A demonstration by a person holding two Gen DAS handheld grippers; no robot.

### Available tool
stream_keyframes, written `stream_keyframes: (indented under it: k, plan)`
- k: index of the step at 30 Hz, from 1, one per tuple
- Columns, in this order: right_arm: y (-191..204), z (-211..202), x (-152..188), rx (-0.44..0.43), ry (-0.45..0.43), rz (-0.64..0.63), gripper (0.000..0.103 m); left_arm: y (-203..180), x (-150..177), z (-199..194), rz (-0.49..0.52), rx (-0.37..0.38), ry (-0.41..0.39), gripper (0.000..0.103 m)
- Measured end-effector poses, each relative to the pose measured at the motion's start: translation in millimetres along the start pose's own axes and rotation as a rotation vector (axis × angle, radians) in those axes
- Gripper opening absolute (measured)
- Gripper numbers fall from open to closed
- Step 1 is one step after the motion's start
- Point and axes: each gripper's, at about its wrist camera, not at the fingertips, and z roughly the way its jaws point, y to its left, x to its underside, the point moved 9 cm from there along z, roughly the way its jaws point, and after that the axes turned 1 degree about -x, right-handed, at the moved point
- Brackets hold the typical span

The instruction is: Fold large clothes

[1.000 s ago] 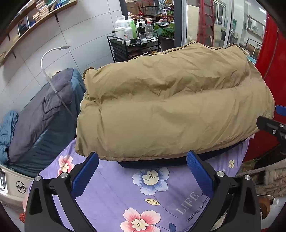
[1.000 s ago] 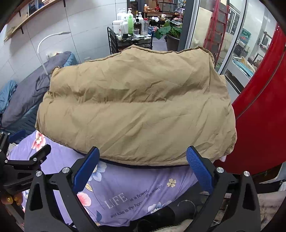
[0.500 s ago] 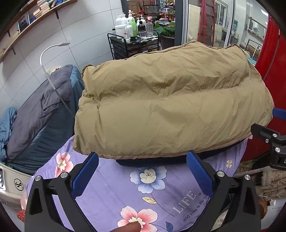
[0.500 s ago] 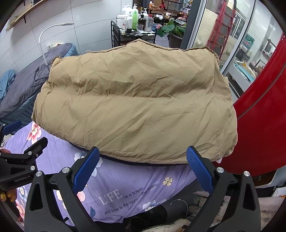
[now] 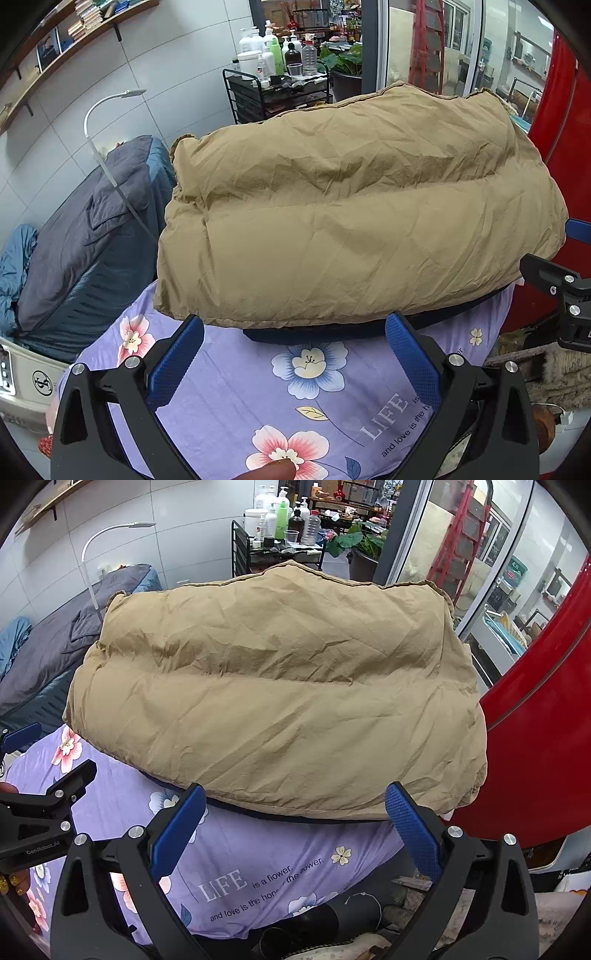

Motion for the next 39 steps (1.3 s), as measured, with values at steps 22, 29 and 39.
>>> stream_keyframes:
  k: [22,29,39]
  plan:
    - [2,-3,6,0.011,-0.004,-0.010,0.096,-1,2,-1,-0.013,0.000,0.004,0.097]
    - [1,-3,8,0.014,-0.002,-0.010,0.096,-1,2,-5,-0.034,0.022,-0.048,0.097]
    - [-2,-2,10,0.011,-0.002,0.004,0.096,-6,1,-6,-0.019,0.025,-0.053,0.097]
